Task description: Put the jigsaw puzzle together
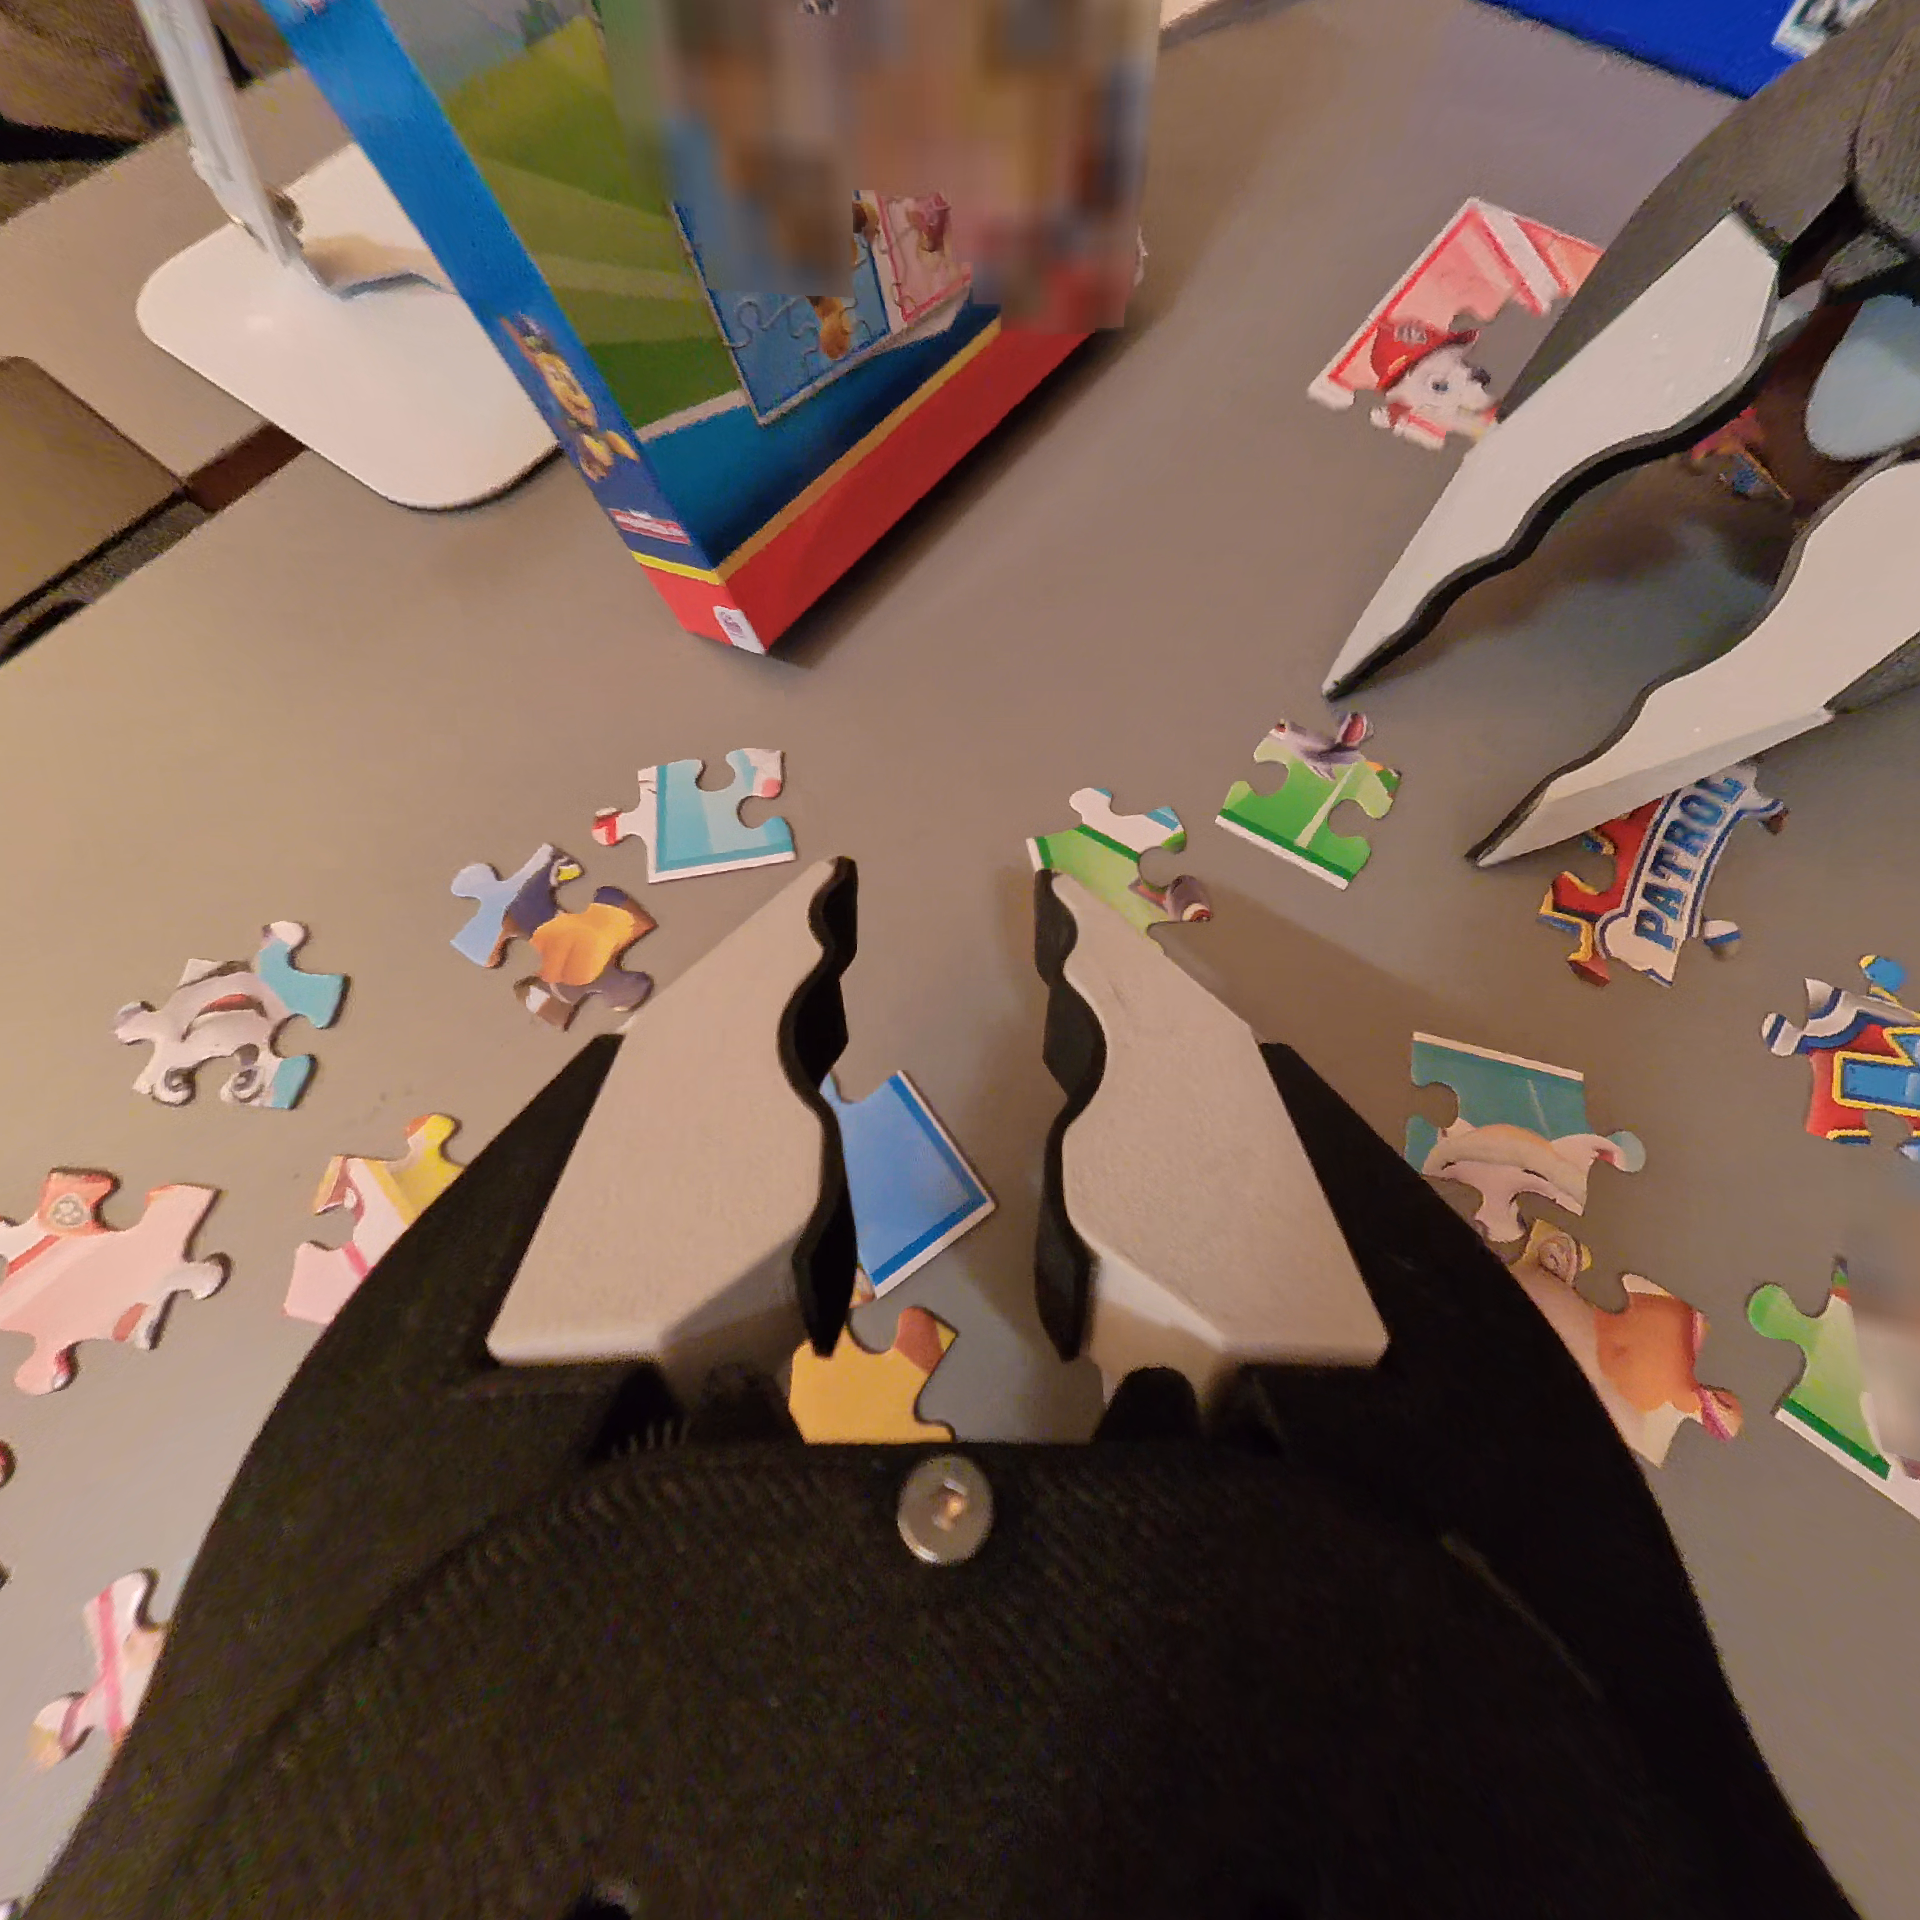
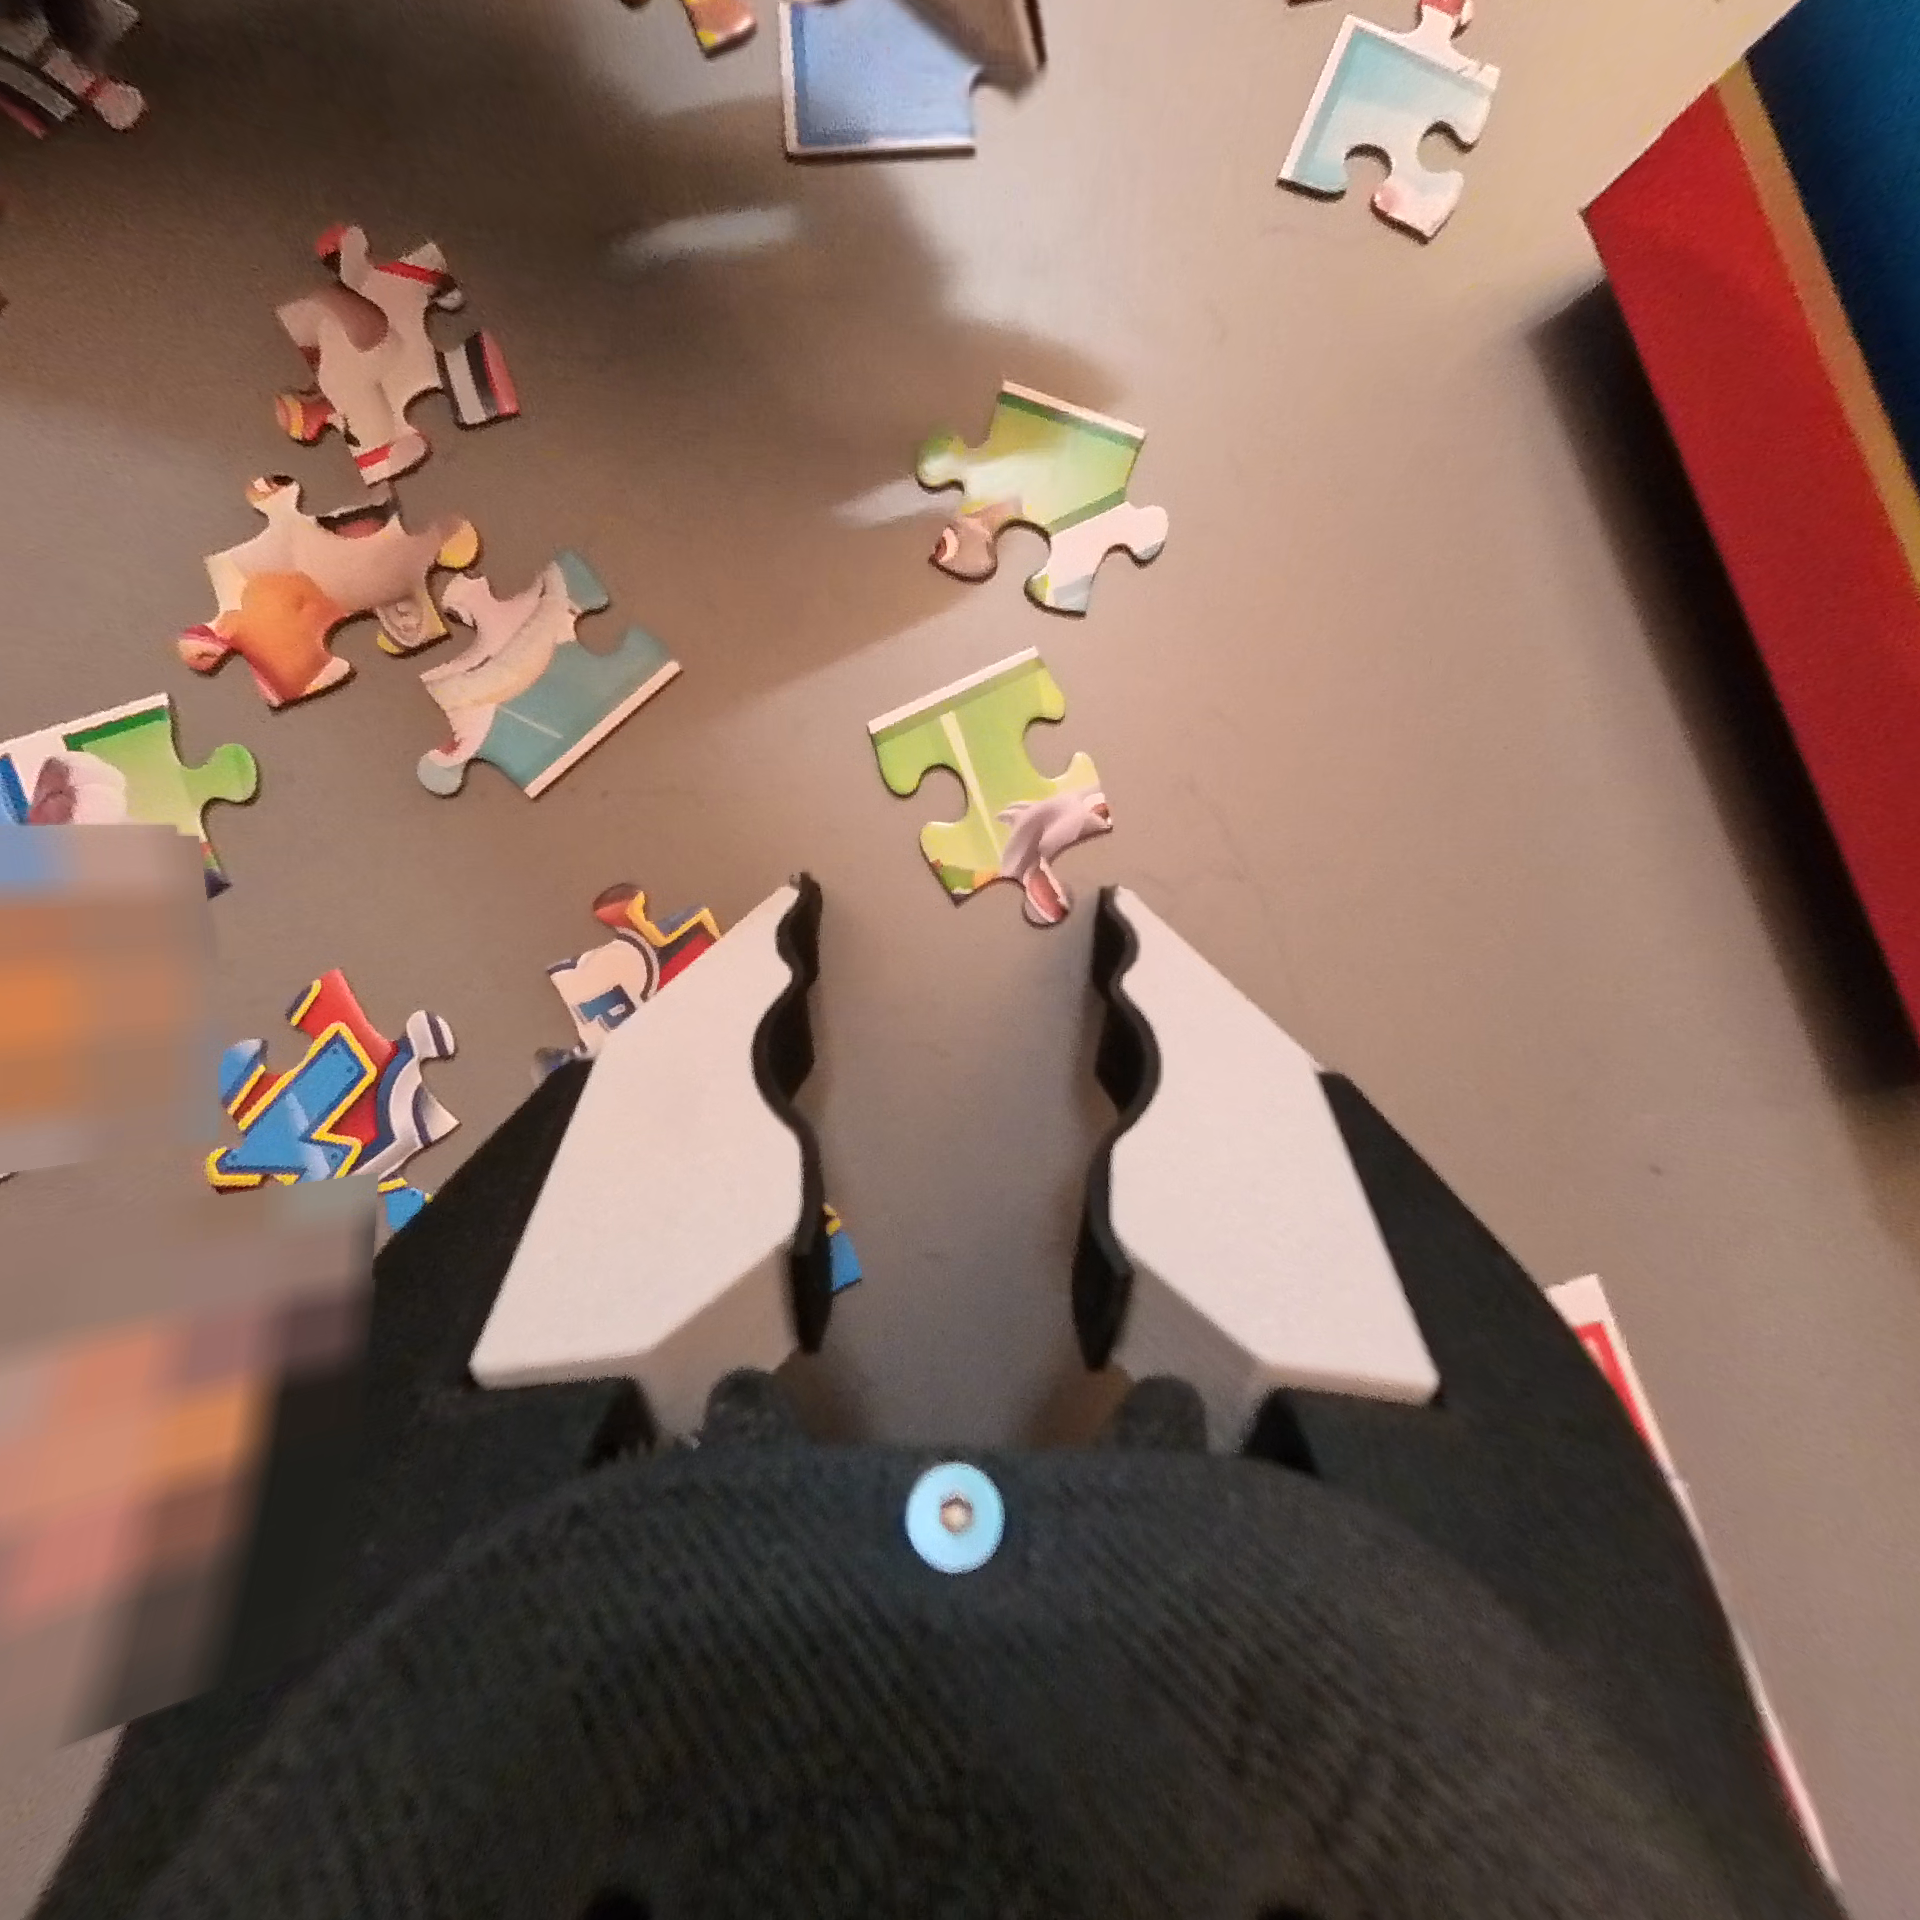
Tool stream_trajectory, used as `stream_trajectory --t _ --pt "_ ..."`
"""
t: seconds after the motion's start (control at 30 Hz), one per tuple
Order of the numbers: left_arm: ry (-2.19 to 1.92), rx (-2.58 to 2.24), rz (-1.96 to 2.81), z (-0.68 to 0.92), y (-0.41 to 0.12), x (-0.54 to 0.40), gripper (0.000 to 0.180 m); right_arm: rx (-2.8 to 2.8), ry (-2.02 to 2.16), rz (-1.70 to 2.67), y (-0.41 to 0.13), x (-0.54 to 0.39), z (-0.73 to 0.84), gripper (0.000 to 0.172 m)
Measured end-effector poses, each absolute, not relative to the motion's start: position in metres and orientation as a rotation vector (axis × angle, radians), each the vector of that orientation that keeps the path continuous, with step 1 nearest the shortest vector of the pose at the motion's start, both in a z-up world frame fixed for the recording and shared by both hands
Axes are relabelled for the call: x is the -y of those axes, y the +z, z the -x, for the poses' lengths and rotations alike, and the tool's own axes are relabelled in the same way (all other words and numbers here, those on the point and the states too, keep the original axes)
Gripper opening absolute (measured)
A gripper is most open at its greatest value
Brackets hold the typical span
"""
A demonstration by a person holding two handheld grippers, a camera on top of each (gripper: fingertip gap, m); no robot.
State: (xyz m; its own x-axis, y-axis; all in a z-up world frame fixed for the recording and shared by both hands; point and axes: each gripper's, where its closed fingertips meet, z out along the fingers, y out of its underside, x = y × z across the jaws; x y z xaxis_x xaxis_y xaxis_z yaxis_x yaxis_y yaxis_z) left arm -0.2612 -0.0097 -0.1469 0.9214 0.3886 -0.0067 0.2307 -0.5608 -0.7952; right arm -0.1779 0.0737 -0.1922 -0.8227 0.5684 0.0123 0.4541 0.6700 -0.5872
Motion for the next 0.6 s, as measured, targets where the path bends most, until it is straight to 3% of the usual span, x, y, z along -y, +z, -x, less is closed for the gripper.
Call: stream_trajectory --t 0.23,0.37,0.6 --pt "0.305 0.579 2.014 0.267 -0.075 0.07 0.036 2.38 1.175 0.804 -0.135 -0.077 0.196 0.05" --pt "0.338 0.745 2.147 0.251 -0.073 0.138 0.037 2.185 1.316 0.769 -0.108 -0.078 0.199 0.042" --pt "0.402 0.862 2.071 0.231 -0.055 0.203 0.037 2.171 1.316 0.819 -0.111 -0.05 0.186 0.05"
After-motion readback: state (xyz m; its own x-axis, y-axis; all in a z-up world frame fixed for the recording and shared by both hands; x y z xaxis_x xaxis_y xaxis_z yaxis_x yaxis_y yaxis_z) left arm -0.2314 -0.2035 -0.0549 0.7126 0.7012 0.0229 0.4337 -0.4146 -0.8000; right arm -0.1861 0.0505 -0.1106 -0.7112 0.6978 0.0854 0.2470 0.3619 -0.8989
